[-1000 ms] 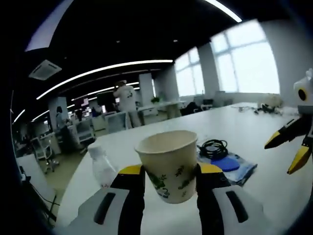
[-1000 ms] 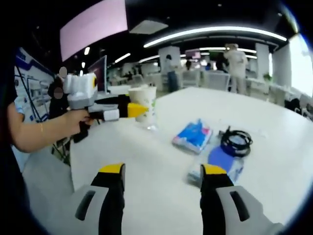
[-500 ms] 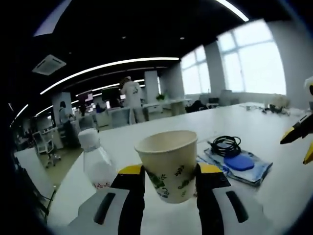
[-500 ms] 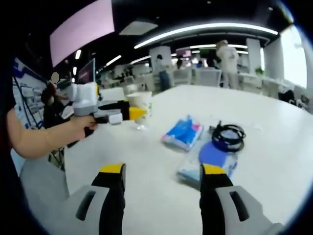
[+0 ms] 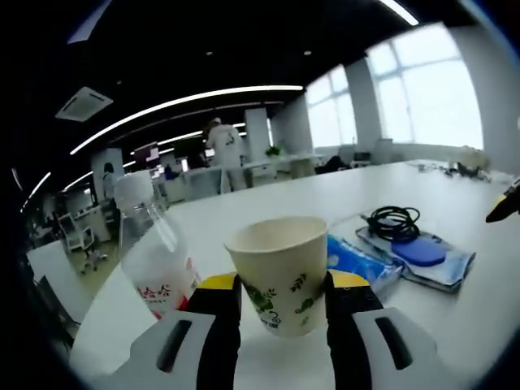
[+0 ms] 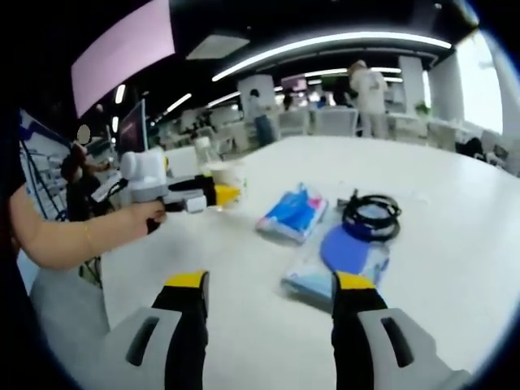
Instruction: Arrange the tabletop items into an orderly group along one side of the table until the central work area is clear of visible clutter.
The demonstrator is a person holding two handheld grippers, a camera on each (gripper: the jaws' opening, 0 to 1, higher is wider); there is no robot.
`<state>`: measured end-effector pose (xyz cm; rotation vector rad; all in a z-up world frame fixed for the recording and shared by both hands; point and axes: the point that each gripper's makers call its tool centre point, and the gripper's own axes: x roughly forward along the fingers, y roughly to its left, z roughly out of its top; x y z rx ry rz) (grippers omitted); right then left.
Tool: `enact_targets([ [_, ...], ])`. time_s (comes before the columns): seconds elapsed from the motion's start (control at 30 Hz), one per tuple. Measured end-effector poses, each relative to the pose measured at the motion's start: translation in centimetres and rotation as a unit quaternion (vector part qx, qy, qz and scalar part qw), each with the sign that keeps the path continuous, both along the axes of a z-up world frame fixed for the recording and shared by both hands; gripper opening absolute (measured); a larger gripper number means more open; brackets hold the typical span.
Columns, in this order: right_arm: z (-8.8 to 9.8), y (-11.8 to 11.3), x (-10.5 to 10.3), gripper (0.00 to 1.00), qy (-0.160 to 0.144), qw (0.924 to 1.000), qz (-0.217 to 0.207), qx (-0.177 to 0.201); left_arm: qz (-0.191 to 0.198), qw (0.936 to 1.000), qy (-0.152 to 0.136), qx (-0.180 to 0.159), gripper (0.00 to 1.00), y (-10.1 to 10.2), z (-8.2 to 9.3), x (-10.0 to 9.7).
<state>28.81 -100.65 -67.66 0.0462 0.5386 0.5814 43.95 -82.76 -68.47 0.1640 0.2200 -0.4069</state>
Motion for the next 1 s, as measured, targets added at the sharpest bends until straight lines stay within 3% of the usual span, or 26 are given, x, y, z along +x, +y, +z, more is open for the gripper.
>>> enact_targets([
  [0.37, -0.7, -0.3, 0.2, 0.58, 0.007, 0.9999, -0.007, 0.005, 0.003, 0.9998, 0.018, -0.001, 0.38, 0.3, -2.0, 0.8],
  [1.0, -1.1, -0.5, 0.3, 0.58, 0.013, 0.9999, -0.008, 0.006, 0.004, 0.9990, 0.045, 0.004, 0.38, 0.2, -3.8, 0.1],
])
